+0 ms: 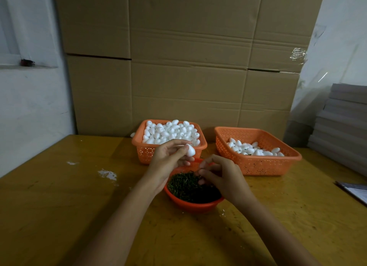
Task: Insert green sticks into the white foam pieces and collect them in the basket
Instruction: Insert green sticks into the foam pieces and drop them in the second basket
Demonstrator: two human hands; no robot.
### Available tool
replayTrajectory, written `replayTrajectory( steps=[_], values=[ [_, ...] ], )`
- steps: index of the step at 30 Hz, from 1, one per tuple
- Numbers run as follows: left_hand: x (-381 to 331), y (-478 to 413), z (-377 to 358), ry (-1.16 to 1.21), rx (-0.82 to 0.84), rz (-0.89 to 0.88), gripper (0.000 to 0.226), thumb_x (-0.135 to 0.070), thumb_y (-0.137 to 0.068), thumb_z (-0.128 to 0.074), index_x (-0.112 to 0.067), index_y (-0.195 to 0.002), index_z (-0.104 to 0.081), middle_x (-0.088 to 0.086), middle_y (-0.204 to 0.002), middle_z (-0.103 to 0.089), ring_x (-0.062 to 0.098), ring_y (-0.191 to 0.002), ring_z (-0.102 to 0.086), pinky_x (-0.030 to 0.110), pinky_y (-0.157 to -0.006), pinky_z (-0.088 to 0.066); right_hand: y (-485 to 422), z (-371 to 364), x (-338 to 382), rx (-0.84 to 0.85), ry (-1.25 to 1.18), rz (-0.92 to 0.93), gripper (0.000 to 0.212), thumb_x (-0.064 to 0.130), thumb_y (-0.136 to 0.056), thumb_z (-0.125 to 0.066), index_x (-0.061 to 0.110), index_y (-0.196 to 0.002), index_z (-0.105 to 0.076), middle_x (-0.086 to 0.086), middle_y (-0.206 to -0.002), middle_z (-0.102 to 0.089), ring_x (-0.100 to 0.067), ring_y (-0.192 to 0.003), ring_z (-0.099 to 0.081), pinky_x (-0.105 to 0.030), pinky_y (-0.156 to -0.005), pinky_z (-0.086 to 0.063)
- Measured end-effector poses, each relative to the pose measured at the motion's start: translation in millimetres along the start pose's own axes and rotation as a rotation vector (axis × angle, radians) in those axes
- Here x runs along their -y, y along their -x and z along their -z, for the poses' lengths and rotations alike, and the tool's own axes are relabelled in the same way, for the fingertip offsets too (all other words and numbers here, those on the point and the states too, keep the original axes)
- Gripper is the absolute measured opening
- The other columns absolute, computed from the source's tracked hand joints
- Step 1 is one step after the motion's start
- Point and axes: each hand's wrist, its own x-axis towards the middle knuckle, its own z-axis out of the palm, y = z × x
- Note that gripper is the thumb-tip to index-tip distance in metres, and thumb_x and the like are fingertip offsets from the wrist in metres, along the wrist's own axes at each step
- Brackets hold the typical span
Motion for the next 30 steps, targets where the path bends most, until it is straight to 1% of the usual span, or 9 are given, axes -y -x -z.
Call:
replayTrajectory(
  steps=[3, 5, 10, 12, 15, 17, 21, 25, 30],
  values=[
    [-0.4, -0.3, 1.8, 0.033, 0.008, 0.019, 0.016, -0.007, -0.100, -0.066, -0.015, -0.108, -0.077, 0.018, -0.104, -0.079, 0.030, -0.092, -0.078, 0.028, -0.072, -0.062, -0.1, 0.0, -3.1, -0.031, 0.005, 0.000, 0.020, 0.014, -0.093, -0.077, 0.023, -0.109, -0.068, 0.007, -0.087, -0.080, -0.008, -0.077, -0.078, -0.042, -0.071, -0.064],
    [-0.4, -0.8, 2.1, 0.039, 0.010, 0.032, 0.016, -0.005, -0.101, -0.064, -0.007, -0.113, -0.073, 0.019, -0.105, -0.079, 0.033, -0.093, -0.078, 0.029, -0.072, -0.062, -0.6, -0.3, -5.8, -0.048, 0.006, 0.013, 0.023, 0.012, -0.092, -0.078, 0.021, -0.112, -0.067, 0.008, -0.086, -0.080, -0.006, -0.077, -0.077, -0.035, -0.071, -0.064],
    [-0.3, -0.5, 1.7, 0.027, 0.039, 0.029, 0.014, -0.003, -0.100, -0.064, -0.005, -0.109, -0.074, 0.018, -0.110, -0.078, 0.034, -0.094, -0.078, 0.031, -0.075, -0.063, -3.4, -2.7, -8.0, -0.097, -0.003, 0.069, 0.021, 0.011, -0.090, -0.079, 0.022, -0.106, -0.071, 0.013, -0.090, -0.080, -0.001, -0.090, -0.075, -0.019, -0.081, -0.059],
    [-0.3, 0.0, 2.4, 0.034, 0.039, 0.033, 0.014, -0.003, -0.100, -0.064, -0.007, -0.105, -0.076, 0.018, -0.111, -0.078, 0.035, -0.095, -0.078, 0.031, -0.074, -0.063, -3.9, -4.2, -7.0, -0.123, -0.024, 0.087, 0.020, 0.009, -0.091, -0.078, 0.022, -0.104, -0.072, 0.013, -0.093, -0.079, -0.003, -0.092, -0.075, -0.022, -0.082, -0.060],
    [-0.7, 0.6, 3.2, 0.040, 0.032, 0.047, 0.016, -0.003, -0.099, -0.066, -0.011, -0.102, -0.079, 0.020, -0.108, -0.078, 0.036, -0.095, -0.077, 0.030, -0.073, -0.062, -3.3, -3.9, -7.6, -0.166, -0.110, 0.064, 0.020, 0.005, -0.093, -0.075, 0.017, -0.108, -0.071, 0.004, -0.094, -0.080, -0.015, -0.084, -0.078, -0.033, -0.074, -0.065],
    [-0.6, 0.8, 3.3, 0.041, 0.036, 0.054, 0.018, -0.003, -0.098, -0.066, -0.013, -0.100, -0.080, 0.021, -0.106, -0.078, 0.036, -0.095, -0.077, 0.029, -0.072, -0.062, -3.4, -2.6, -9.2, -0.176, -0.104, 0.056, 0.023, 0.005, -0.092, -0.075, 0.017, -0.111, -0.072, 0.003, -0.094, -0.080, -0.016, -0.080, -0.078, -0.035, -0.074, -0.066],
    [-0.9, 0.7, 2.9, 0.036, 0.056, 0.058, 0.015, -0.003, -0.098, -0.067, -0.010, -0.104, -0.079, 0.021, -0.107, -0.077, 0.036, -0.094, -0.077, 0.030, -0.073, -0.062, -3.9, -1.3, -10.3, -0.132, 0.011, 0.053, 0.037, 0.004, -0.090, -0.077, 0.024, -0.121, -0.074, 0.012, -0.098, -0.080, -0.003, -0.090, -0.076, -0.031, -0.085, -0.064],
    [-1.6, 1.8, 1.4, -0.005, 0.061, 0.054, 0.017, -0.002, -0.097, -0.068, -0.005, -0.112, -0.075, 0.020, -0.106, -0.078, 0.035, -0.094, -0.077, 0.032, -0.073, -0.063, -4.8, -0.6, -9.9, -0.146, 0.065, 0.047, 0.045, 0.004, -0.092, -0.075, 0.021, -0.133, -0.069, 0.012, -0.108, -0.079, 0.003, -0.103, -0.072, -0.026, -0.093, -0.061],
    [-1.6, 3.2, -1.4, -0.051, 0.047, 0.056, 0.019, -0.005, -0.096, -0.072, -0.007, -0.115, -0.074, 0.016, -0.109, -0.079, 0.033, -0.096, -0.078, 0.031, -0.072, -0.064, -3.5, -2.0, -6.7, -0.129, 0.045, 0.067, 0.044, 0.000, -0.094, -0.071, 0.023, -0.132, -0.069, 0.017, -0.110, -0.078, 0.007, -0.108, -0.069, -0.020, -0.093, -0.058]
  ],
)
